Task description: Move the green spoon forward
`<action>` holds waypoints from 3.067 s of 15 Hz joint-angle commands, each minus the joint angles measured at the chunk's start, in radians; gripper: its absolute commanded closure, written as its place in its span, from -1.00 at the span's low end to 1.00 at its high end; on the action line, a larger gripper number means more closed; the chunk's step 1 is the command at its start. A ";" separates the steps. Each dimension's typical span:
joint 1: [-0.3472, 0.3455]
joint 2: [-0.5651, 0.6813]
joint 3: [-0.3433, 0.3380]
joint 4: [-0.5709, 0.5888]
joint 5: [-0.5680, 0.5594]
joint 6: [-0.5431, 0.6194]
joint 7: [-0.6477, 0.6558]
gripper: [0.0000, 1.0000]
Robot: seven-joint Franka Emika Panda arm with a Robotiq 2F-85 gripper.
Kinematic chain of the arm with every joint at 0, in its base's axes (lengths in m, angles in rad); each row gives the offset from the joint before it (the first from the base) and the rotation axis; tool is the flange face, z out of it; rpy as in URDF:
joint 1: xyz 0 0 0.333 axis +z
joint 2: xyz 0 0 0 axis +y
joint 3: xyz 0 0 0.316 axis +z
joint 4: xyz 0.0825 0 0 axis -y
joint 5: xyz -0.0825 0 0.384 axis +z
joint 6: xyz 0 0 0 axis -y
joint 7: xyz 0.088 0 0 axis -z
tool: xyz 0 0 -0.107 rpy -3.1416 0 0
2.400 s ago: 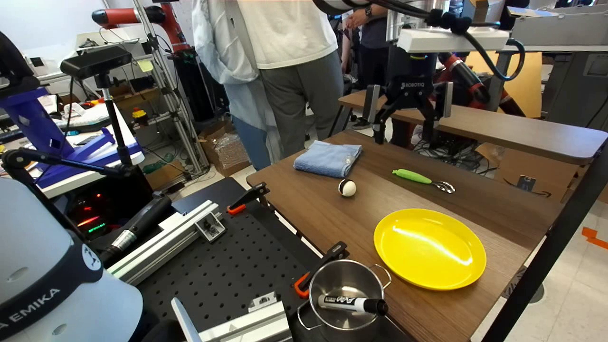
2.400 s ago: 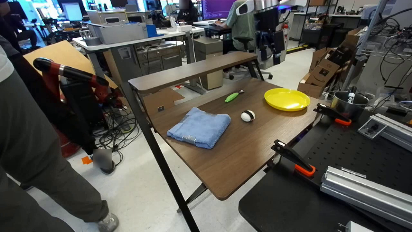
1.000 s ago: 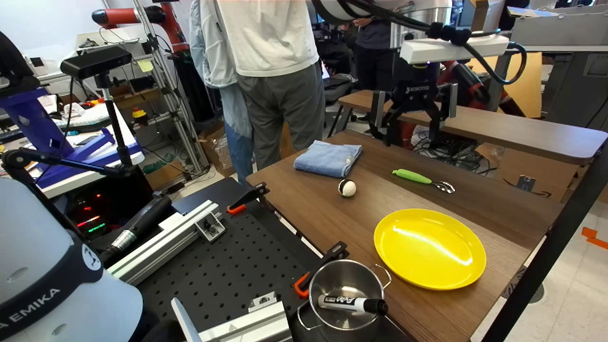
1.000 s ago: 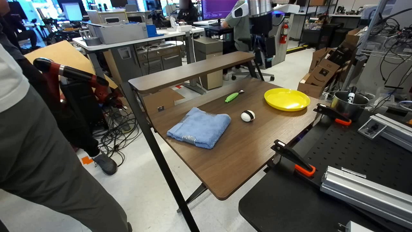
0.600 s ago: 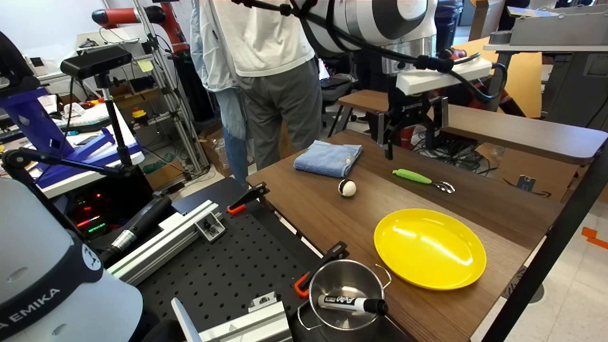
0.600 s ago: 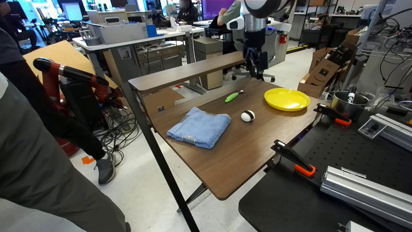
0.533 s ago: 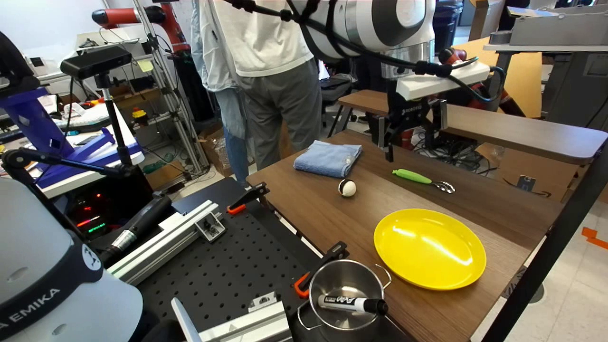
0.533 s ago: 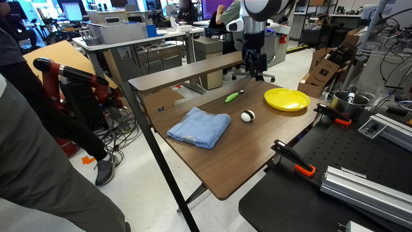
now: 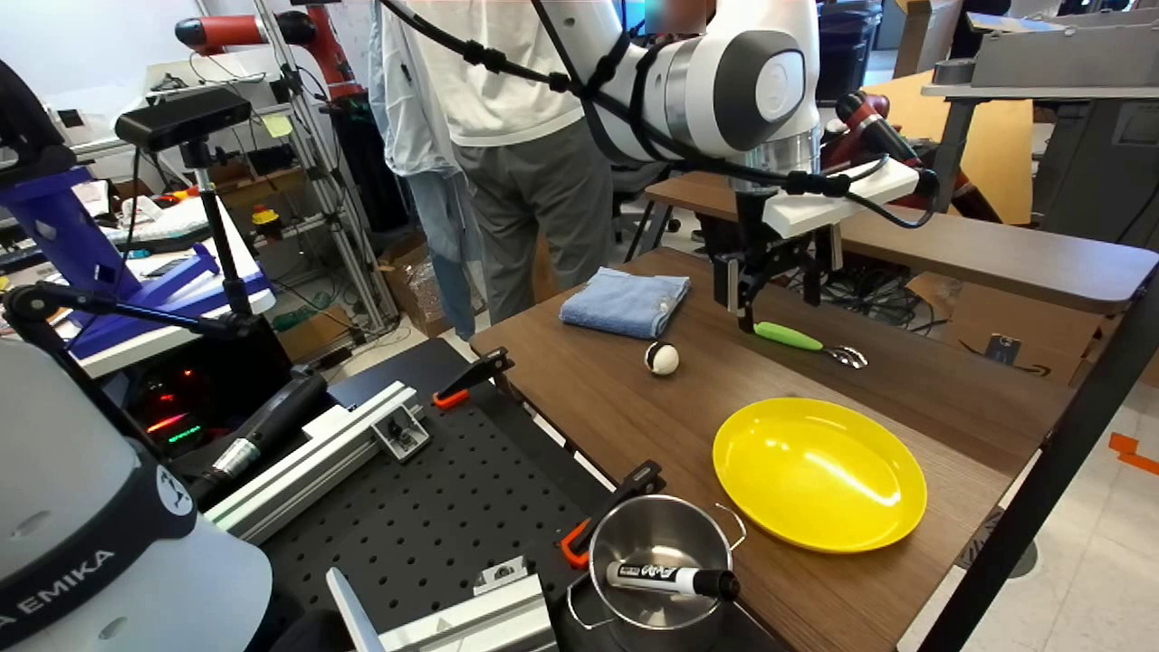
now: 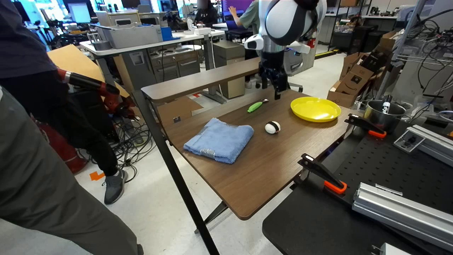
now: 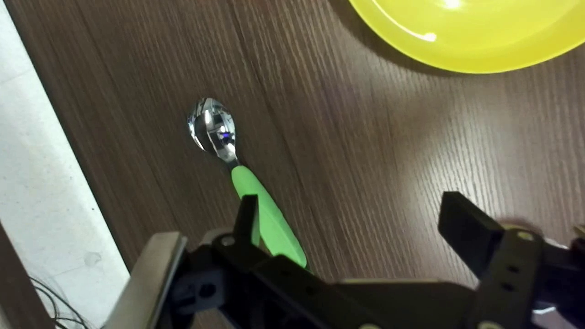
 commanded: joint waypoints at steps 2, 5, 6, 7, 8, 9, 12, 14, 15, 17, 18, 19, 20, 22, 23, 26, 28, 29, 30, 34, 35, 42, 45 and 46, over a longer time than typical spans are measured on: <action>-0.032 0.091 0.041 0.107 -0.018 -0.018 -0.060 -1.00; -0.027 0.136 0.049 0.171 -0.016 -0.041 -0.061 -1.00; -0.025 0.152 0.050 0.196 -0.015 -0.055 -0.062 -1.00; -0.024 0.169 0.054 0.221 -0.013 -0.070 -0.064 -1.00; -0.022 0.183 0.055 0.241 -0.013 -0.083 -0.066 -1.00; -0.019 0.200 0.055 0.265 -0.013 -0.098 -0.067 -1.00; -0.012 0.241 0.052 0.320 -0.017 -0.150 -0.072 -0.43; -0.006 0.269 0.048 0.356 -0.019 -0.180 -0.074 -0.19; -0.004 0.284 0.046 0.376 -0.020 -0.199 -0.075 0.00; 0.001 0.309 0.043 0.410 -0.021 -0.225 -0.075 0.31; 0.002 0.320 0.042 0.425 -0.021 -0.236 -0.075 0.44; 0.004 0.322 0.041 0.438 -0.022 -0.245 -0.074 0.57; 0.007 0.326 0.039 0.447 -0.024 -0.253 -0.074 0.73; 0.009 0.333 0.038 0.461 -0.026 -0.263 -0.075 0.98; 0.010 0.334 0.037 0.463 -0.027 -0.267 -0.076 0.88; 0.011 0.324 0.037 0.448 -0.029 -0.269 -0.075 0.88; 0.005 0.308 0.046 0.426 -0.030 -0.281 -0.100 0.88; 0.005 0.294 0.046 0.403 -0.033 -0.266 -0.103 0.88; 0.006 0.277 0.046 0.379 -0.039 -0.259 -0.108 0.88; 0.018 0.205 0.039 0.274 -0.073 -0.216 -0.102 0.88; 0.019 0.182 0.040 0.242 -0.079 -0.204 -0.100 0.88; 0.054 -0.020 0.041 -0.020 -0.151 -0.143 -0.085 0.88; 0.092 -0.078 0.042 -0.117 -0.191 -0.126 -0.058 0.88; 0.107 -0.096 0.041 -0.149 -0.204 -0.120 -0.046 0.88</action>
